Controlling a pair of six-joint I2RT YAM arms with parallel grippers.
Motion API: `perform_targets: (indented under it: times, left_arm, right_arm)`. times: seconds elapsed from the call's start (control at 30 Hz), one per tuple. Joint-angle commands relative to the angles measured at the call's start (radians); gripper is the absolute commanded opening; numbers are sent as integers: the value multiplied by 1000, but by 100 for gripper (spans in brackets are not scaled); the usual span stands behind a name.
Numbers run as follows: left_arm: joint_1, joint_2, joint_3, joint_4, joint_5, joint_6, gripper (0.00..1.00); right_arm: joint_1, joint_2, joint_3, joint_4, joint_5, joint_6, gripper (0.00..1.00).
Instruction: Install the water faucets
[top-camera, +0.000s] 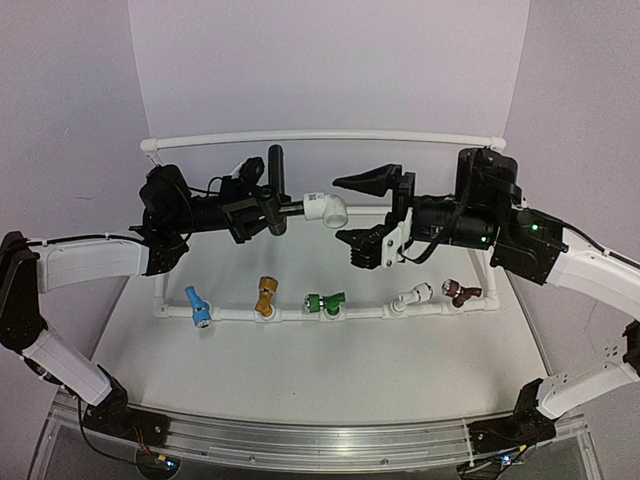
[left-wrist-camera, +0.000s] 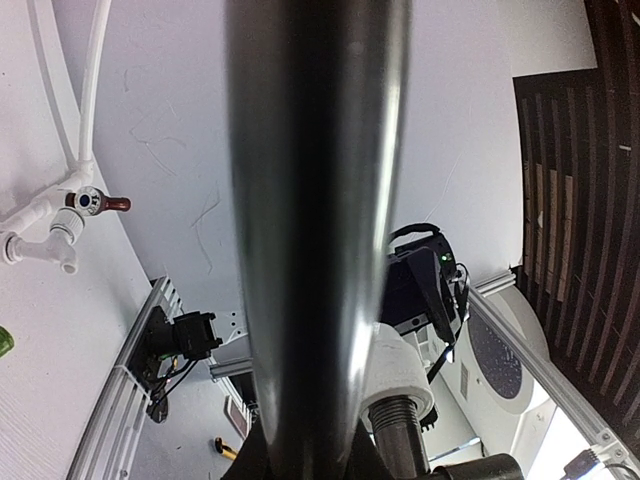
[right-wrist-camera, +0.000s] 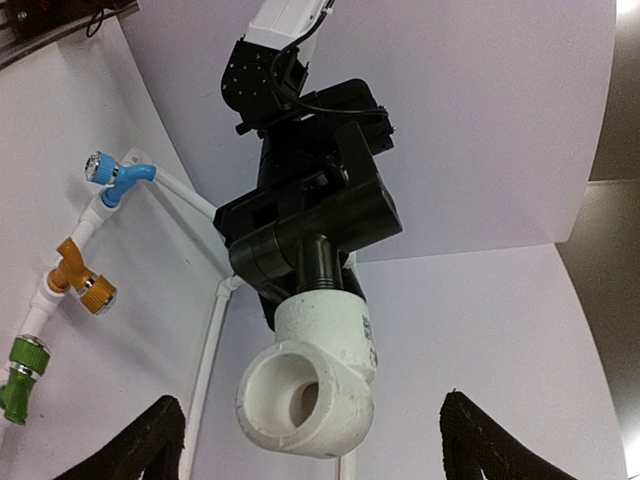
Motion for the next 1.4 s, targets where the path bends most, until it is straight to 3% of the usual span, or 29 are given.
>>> perform_targets:
  times: [0.0,0.3,0.73,1.03,1.2,1.37]
  left_arm:
    - [-5,-20,38,71,15,5,0]
    - [-10,-40,34,-18,13,93,0]
    - [-11,-79,67,-214,55,312,0]
    - [-13,-93,69,-227,67,304,0]
    - [-11,-79,69,-210,49,253,0]
    - [-10,-12,72,-11,89,72,0]
  right_arm:
    - [16,32,5,109,44,-60,72]
    - [20,56,70,90,50,88,47]
    - [20,110,217,-18,103,366,45]
    - [19,113,228,-44,106,377,48]
    - [29,49,232,-117,-35,389,69]
    - [119,-40,57,-147,54,31,78]
